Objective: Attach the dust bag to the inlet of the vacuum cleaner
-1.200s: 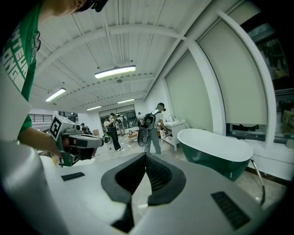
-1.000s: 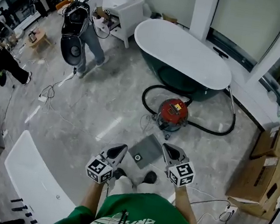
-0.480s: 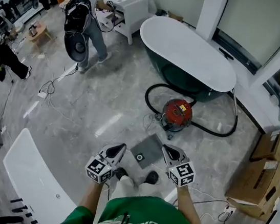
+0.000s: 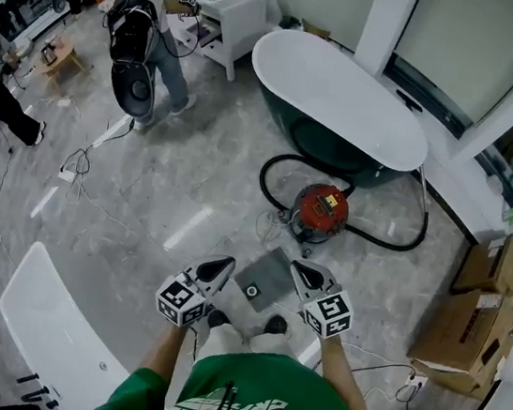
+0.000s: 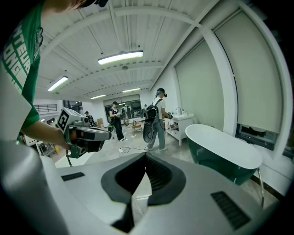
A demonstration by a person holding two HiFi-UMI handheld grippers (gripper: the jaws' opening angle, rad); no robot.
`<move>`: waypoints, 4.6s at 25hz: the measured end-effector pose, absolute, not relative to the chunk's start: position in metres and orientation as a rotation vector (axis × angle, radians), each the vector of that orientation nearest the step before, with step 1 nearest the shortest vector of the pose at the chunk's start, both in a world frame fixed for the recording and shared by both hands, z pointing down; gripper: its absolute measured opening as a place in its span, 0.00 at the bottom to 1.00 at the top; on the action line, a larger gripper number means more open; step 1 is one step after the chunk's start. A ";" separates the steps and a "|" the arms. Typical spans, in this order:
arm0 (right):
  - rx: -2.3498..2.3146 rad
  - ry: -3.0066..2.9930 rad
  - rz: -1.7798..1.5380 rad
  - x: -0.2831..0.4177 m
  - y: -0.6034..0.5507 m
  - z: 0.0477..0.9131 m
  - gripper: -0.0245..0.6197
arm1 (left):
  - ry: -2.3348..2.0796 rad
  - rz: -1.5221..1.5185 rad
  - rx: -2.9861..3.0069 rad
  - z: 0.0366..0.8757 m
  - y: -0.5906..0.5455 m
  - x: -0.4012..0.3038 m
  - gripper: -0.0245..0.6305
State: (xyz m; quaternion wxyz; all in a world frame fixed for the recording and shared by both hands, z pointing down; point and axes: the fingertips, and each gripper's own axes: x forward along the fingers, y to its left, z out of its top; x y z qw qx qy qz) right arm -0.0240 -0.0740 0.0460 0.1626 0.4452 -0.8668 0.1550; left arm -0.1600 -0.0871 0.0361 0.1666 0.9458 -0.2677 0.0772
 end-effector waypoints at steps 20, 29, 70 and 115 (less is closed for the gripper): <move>1.274 -2.496 0.345 -0.051 -0.124 0.156 0.05 | -0.607 0.216 2.810 0.149 -0.138 -0.137 0.04; 1.329 -2.456 0.259 0.005 -0.172 0.319 0.05 | -0.473 0.206 2.909 0.304 -0.192 -0.091 0.04; 1.189 -2.548 0.184 0.030 -0.208 0.729 0.05 | -0.174 0.301 3.056 0.717 -0.205 -0.071 0.04; 0.541 -2.320 0.186 -0.137 0.070 1.022 0.07 | -0.200 0.603 2.870 0.957 -0.002 -0.153 0.04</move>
